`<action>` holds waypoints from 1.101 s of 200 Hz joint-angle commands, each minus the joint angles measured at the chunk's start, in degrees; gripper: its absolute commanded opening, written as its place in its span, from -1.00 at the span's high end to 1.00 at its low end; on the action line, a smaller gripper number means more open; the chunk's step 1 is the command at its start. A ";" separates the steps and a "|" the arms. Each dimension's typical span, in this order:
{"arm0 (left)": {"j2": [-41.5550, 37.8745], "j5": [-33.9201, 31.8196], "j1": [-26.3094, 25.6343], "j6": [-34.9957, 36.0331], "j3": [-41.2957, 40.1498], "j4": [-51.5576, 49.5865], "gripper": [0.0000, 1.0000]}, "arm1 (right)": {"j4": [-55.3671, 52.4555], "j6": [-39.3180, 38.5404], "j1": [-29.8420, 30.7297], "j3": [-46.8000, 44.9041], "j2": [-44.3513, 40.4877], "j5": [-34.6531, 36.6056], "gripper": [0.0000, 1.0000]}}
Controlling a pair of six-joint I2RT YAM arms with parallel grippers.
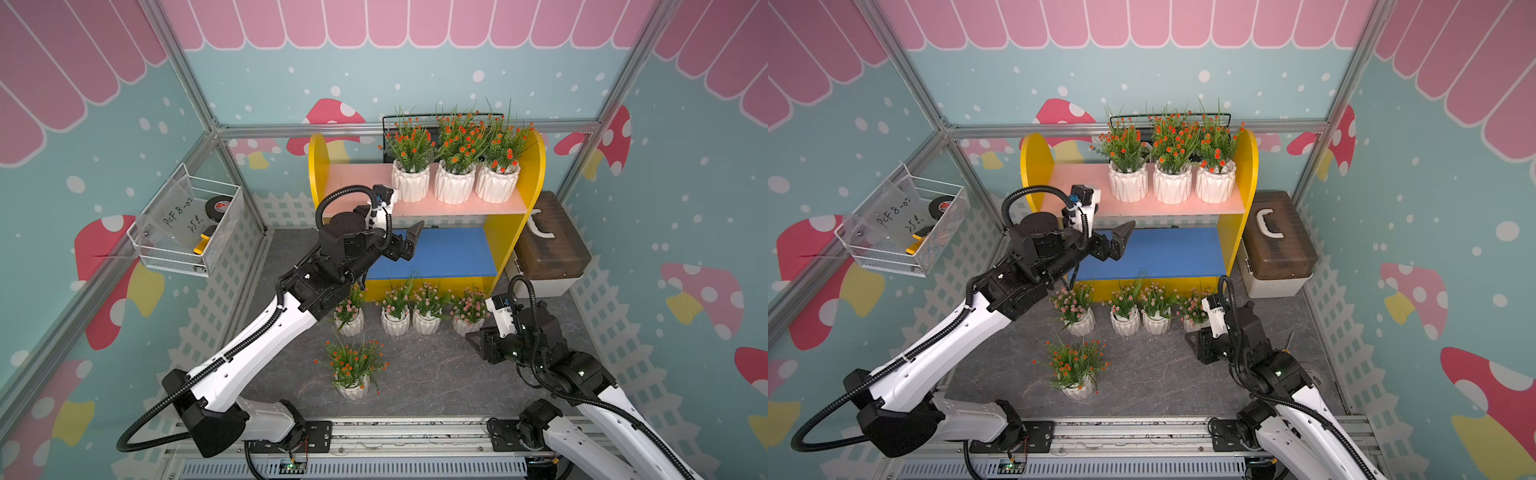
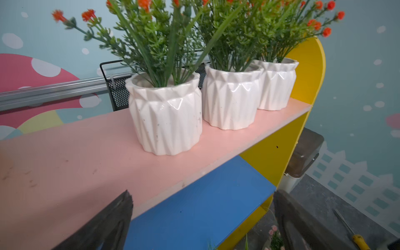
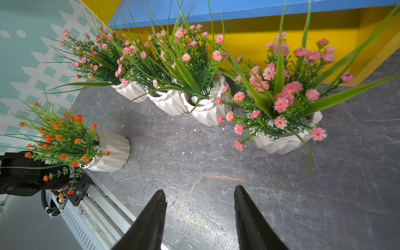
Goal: Place the baby's breath potted plants on the rack by color
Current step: Place the baby's breath potted plant on the rack, then move the baby's breath potted plant to the center of the board.
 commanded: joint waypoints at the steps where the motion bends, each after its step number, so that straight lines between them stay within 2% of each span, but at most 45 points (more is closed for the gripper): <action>1: -3.12 -2.74 -1.54 -0.37 -4.44 -1.37 -0.99 | 3.98 1.41 0.06 -1.47 -0.34 -2.98 0.00; 52: -11.30 -5.22 -3.71 -6.39 -17.27 -3.61 -0.98 | 9.62 3.56 2.83 -4.60 1.34 -4.97 0.00; 96: -19.24 -5.15 -4.54 -13.42 -27.60 -6.19 -0.97 | 14.15 5.03 9.40 -5.40 5.14 -1.91 0.00; 153: -30.68 -8.51 -5.56 -19.97 -35.14 -11.19 -0.95 | 23.50 8.40 20.44 -6.17 14.80 3.53 0.04; 168: -33.31 -11.47 -5.56 -20.64 -36.54 -11.87 -0.95 | 25.91 8.99 23.40 -6.39 17.16 4.95 0.06; 220: -36.58 -14.80 -5.56 -21.78 -37.82 -15.85 -0.95 | 33.12 11.47 31.65 -7.66 24.81 8.24 0.09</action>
